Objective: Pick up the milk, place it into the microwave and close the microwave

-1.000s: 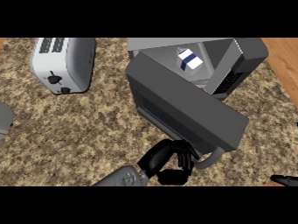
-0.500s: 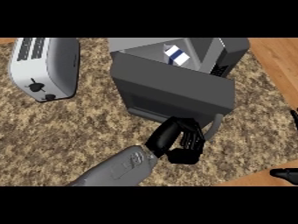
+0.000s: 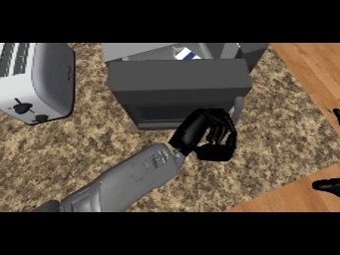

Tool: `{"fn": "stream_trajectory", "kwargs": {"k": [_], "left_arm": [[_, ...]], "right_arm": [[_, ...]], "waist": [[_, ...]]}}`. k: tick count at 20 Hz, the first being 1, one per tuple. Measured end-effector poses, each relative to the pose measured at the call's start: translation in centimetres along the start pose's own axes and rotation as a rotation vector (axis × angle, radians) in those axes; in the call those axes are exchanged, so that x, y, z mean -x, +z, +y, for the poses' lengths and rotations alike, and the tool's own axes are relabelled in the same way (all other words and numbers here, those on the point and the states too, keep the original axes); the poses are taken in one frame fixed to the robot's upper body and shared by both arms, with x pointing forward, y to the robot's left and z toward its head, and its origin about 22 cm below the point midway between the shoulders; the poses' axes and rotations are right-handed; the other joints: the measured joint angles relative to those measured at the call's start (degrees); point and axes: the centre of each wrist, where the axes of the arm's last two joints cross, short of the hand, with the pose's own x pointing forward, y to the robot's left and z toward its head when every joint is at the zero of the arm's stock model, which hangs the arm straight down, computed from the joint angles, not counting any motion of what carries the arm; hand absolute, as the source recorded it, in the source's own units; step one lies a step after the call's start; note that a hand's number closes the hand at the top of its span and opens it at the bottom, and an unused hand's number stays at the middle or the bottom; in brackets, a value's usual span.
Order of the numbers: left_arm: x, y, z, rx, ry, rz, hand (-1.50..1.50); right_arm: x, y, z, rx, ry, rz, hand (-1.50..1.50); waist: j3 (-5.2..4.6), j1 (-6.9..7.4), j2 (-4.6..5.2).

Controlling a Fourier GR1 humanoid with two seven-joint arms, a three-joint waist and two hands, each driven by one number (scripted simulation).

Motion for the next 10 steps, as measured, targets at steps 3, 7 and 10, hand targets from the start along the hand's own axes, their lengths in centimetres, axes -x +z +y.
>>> {"fn": "stream_trajectory", "kwargs": {"k": [3, 7, 10], "left_arm": [[-0.3, -0.8, 0.7, -0.029, -0.01, 0.008, 1.5], [-0.9, -1.9, 1.6, -0.067, -0.021, 0.018, 1.5], [-1.1, -2.5, 2.3, -0.098, -0.032, 0.03, 1.5]], "right_arm": [[-0.3, -1.0, 0.3, -0.026, -0.022, -0.012, -1.5], [-1.0, -2.4, 0.3, -0.062, -0.04, -0.03, -1.5], [-1.4, -3.4, 0.4, -0.088, -0.052, -0.04, -1.5]], "waist": [[0.08, -1.16, 0.46], [0.14, -2.47, 0.88], [0.17, -3.33, 1.27]]}}
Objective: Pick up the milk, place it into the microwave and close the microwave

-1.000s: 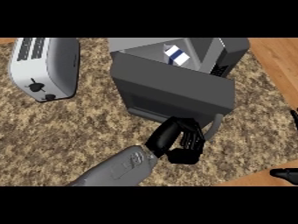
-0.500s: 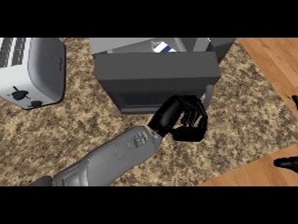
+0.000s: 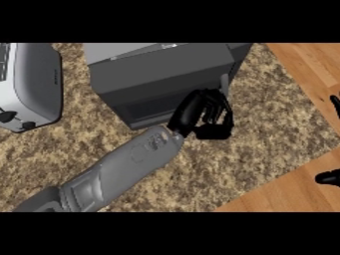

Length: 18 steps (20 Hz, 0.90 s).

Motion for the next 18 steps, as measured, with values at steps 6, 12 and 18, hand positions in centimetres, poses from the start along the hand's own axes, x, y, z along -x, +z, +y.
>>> {"fn": "stream_trajectory", "kwargs": {"k": [6, 12, 18], "left_arm": [[-2.8, -1.9, 0.0, -0.021, 0.02, -0.081, 1.5], [-3.7, -2.7, 0.3, -0.035, 0.027, -0.098, 1.5], [-3.7, -2.8, 0.4, -0.041, 0.033, -0.095, 1.5]], "right_arm": [[-0.7, -2.1, 0.6, -0.087, -0.047, -0.013, -1.5], [-1.7, -3.8, 1.1, -0.184, -0.068, -0.006, 1.5], [-3.6, -6.5, 2.7, -0.38, -0.057, -0.019, 1.5]], "waist": [[0.14, -1.24, 0.31], [0.23, -2.11, 0.6], [0.25, -2.35, 0.42]]}}
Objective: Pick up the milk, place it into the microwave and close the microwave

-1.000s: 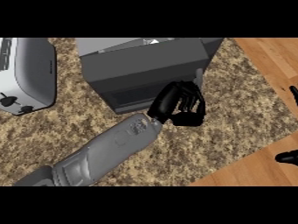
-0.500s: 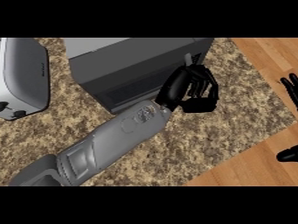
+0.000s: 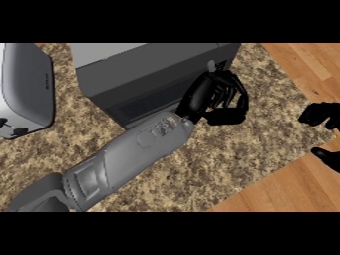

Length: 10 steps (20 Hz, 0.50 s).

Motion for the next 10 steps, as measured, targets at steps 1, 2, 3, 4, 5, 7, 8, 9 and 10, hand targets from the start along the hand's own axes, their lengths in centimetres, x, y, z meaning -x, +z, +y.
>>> {"fn": "stream_trajectory", "kwargs": {"k": [1, 2, 3, 4, 5, 7, 8, 9, 10], "left_arm": [[0.0, 0.0, 0.0, -0.002, 0.002, 0.001, 1.5], [0.1, 0.0, 0.1, -0.005, 0.002, 0.003, 1.5], [0.1, 0.0, 0.2, -0.007, 0.002, 0.005, 1.5], [0.1, 0.0, 0.2, -0.01, 0.002, 0.005, 1.5], [0.1, 0.0, 0.3, -0.013, 0.003, 0.006, 1.5], [0.2, 0.0, 0.4, -0.02, 0.003, 0.004, 1.5], [0.3, 0.1, 0.5, -0.025, 0.003, 0.006, 1.5], [0.3, 0.1, 0.5, -0.028, 0.003, 0.007, 1.5], [0.4, 0.1, 0.6, -0.031, 0.004, 0.005, 1.5]], "right_arm": [[-0.3, -0.5, 0.2, -0.029, 0.001, -0.002, 1.5], [-0.5, -0.9, 0.5, -0.056, 0.0, -0.005, 1.5], [-0.7, -1.3, 0.7, -0.081, 0.0, -0.007, 1.5], [-0.9, -1.7, 1.0, -0.1, -0.003, -0.011, 1.5], [-1.1, -2.0, 1.2, -0.121, -0.004, -0.014, 1.5], [-1.4, -2.5, 1.7, -0.157, -0.008, -0.017, 1.5], [-1.5, -2.7, 2.0, -0.172, -0.011, -0.017, 1.5], [-1.7, -2.9, 2.2, -0.186, -0.012, -0.022, 1.5], [-1.8, -3.1, 2.4, -0.201, -0.015, -0.023, 1.5]], "waist": [[0.01, -0.05, -0.04], [0.01, -0.16, -0.07], [0.01, -0.27, -0.1], [0.04, -0.37, -0.11], [0.04, -0.48, -0.16], [0.03, -0.71, -0.19], [0.03, -0.93, -0.24], [0.04, -1.04, -0.31], [0.02, -1.16, -0.31]]}}
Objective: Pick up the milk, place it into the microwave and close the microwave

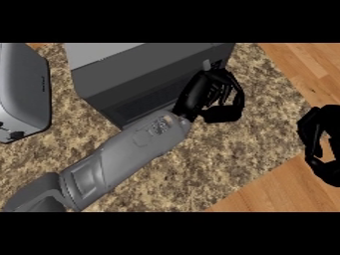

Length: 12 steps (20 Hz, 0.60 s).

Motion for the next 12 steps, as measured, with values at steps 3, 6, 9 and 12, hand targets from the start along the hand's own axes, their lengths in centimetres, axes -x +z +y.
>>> {"fn": "stream_trajectory", "kwargs": {"k": [3, 6, 9, 12], "left_arm": [[0.1, 0.1, 0.2, -0.015, -0.002, -0.004, 1.5], [0.3, 0.2, 0.4, -0.029, -0.003, -0.004, 1.5], [-0.2, -0.1, 0.5, -0.042, -0.003, -0.031, 1.5], [-1.3, -0.9, -0.1, -0.043, 0.005, -0.058, 1.5]], "right_arm": [[-0.2, -0.5, 0.7, -0.032, -0.012, -0.007, 1.5], [-0.6, -1.1, 1.2, -0.062, -0.018, -0.019, 1.5], [-0.8, -1.4, 1.8, -0.087, -0.03, -0.026, 1.5], [-1.1, -1.7, 2.3, -0.108, -0.038, -0.036, 1.5]], "waist": [[0.03, -0.45, -0.04], [0.02, -0.89, -0.12], [0.03, -1.22, -0.32], [0.1, -1.86, -0.16]]}}
